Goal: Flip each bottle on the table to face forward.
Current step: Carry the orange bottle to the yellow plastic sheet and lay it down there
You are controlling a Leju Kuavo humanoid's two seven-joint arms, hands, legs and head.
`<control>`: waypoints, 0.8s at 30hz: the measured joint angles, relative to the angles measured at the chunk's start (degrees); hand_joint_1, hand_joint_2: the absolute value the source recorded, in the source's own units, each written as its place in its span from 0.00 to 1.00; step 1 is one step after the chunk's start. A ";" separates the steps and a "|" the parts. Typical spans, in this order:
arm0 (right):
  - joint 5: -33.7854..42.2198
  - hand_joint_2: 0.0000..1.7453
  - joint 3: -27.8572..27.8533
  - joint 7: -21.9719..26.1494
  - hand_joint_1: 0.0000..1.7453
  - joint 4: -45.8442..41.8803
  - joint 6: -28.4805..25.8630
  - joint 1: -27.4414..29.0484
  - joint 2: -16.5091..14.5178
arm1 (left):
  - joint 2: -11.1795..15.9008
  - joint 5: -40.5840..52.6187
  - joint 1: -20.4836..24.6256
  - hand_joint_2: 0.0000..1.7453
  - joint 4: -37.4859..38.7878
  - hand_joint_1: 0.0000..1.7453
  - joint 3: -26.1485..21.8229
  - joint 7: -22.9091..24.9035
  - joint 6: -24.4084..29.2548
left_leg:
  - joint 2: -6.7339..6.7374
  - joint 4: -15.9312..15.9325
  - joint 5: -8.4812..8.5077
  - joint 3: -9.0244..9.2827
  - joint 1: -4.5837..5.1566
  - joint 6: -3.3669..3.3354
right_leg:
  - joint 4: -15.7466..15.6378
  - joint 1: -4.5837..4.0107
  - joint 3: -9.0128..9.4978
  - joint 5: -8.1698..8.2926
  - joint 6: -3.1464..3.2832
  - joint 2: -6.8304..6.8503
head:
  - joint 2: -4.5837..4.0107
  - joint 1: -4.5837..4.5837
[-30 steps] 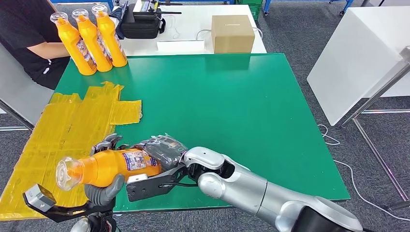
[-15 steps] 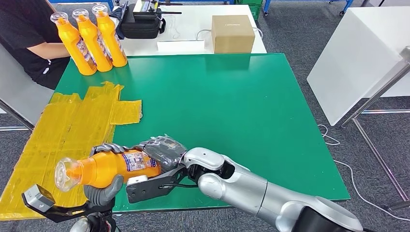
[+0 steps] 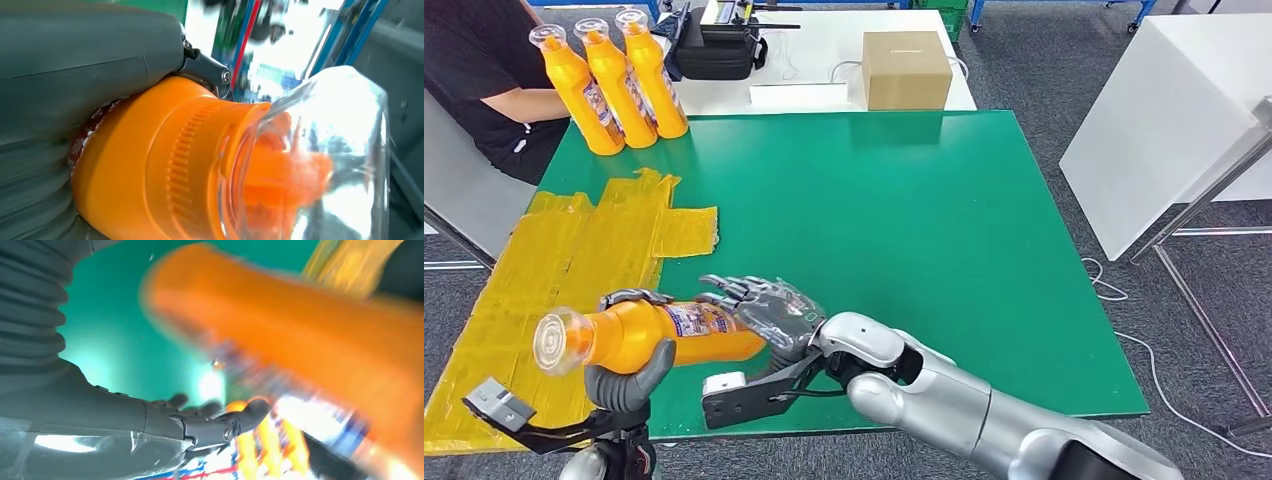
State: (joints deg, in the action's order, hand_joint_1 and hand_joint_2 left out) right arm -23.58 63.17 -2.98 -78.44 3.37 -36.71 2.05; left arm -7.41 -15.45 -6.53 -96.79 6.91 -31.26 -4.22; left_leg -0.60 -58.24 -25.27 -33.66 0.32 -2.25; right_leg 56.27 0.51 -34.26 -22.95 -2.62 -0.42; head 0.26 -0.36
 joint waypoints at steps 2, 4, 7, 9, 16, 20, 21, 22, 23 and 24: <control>-0.56 0.00 -2.72 0.48 0.00 -2.23 -1.43 1.57 1.87 | 0.58 4.56 0.32 1.00 -0.47 1.00 -1.05 -0.66 3.86 | 0.01 0.00 0.00 0.00 0.01 0.00 | 0.00 0.01 0.00 0.00 0.00 0.00 | 0.00 -0.01; -1.13 0.00 -5.69 0.98 0.00 -4.73 -2.31 3.38 3.77 | 1.49 10.21 0.90 1.00 -0.81 1.00 -2.33 -0.98 8.47 | 0.01 0.00 0.00 0.01 0.01 0.00 | -0.01 0.02 0.01 0.00 -0.01 0.00 | 0.00 0.00; -2.05 0.00 -10.74 1.94 0.00 -9.00 -3.04 6.88 6.72 | 3.18 24.18 1.92 1.00 -1.11 1.00 -4.71 -0.93 19.04 | -0.02 0.00 0.00 -0.01 0.01 0.00 | 0.00 0.02 0.02 0.01 -0.01 0.03 | 0.00 0.00; -2.37 0.00 -13.98 2.46 0.00 -11.36 -3.33 8.68 8.38 | 4.28 34.14 2.47 1.00 -1.13 1.00 -6.07 -0.13 25.91 | 0.02 0.00 0.00 -0.02 0.01 0.00 | 0.00 0.01 0.01 0.01 -0.01 0.02 | 0.00 0.01; -2.36 0.00 -20.51 3.58 0.00 -16.19 -3.03 12.07 11.42 | 7.68 69.82 2.99 1.00 0.76 1.00 -7.01 11.81 39.75 | 0.05 0.00 -0.01 -0.01 0.01 0.00 | 0.00 0.01 -0.01 0.00 0.00 0.01 | 0.00 0.01; -2.13 0.00 -21.94 3.66 0.00 -17.35 -2.39 12.58 11.93 | 9.72 78.79 3.18 1.00 4.08 1.00 -6.49 16.81 40.15 | 0.09 0.00 -0.01 0.00 0.01 0.01 | 0.00 0.01 -0.02 0.00 0.00 -0.02 | 0.00 0.01; -2.09 0.00 -22.12 3.66 0.00 -17.54 -2.32 12.65 11.98 | 10.19 80.72 3.25 1.00 5.05 1.00 -6.31 18.01 39.78 | 0.08 0.00 -0.01 0.00 0.01 0.01 | 0.00 0.00 -0.02 0.00 0.00 -0.02 | 0.00 0.01; -2.05 0.00 -22.25 3.66 0.00 -17.71 -2.26 12.70 12.02 | 10.67 82.50 3.29 1.00 6.15 1.00 -6.08 19.15 39.24 | 0.07 0.00 -0.01 0.00 0.00 0.01 | 0.00 0.00 -0.01 0.00 0.00 -0.02 | 0.00 0.01; -2.04 0.00 -22.34 3.65 0.00 -17.88 -2.17 12.74 12.06 | 11.12 83.93 3.30 1.00 7.34 1.00 -5.81 20.14 38.58 | 0.08 0.00 -0.01 0.00 0.00 0.01 | 0.00 0.00 -0.02 0.00 0.00 -0.02 | 0.00 0.02; -2.04 0.00 -22.40 3.63 0.00 -18.04 -2.03 12.80 12.09 | 11.51 85.00 3.31 1.00 8.58 1.00 -5.47 21.04 37.84 | 0.08 0.00 -0.01 0.00 0.00 0.01 | 0.00 0.00 -0.02 0.00 0.00 -0.02 | 0.00 0.02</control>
State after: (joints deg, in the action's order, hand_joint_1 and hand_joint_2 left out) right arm -25.63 40.78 0.64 -96.47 1.34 -23.91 14.14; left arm 4.10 69.55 -3.23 -88.22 1.44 -10.22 33.62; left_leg -0.52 -58.23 -25.27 -33.67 0.32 -2.24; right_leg 56.27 0.51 -34.28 -22.95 -2.62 -0.44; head 0.26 -0.34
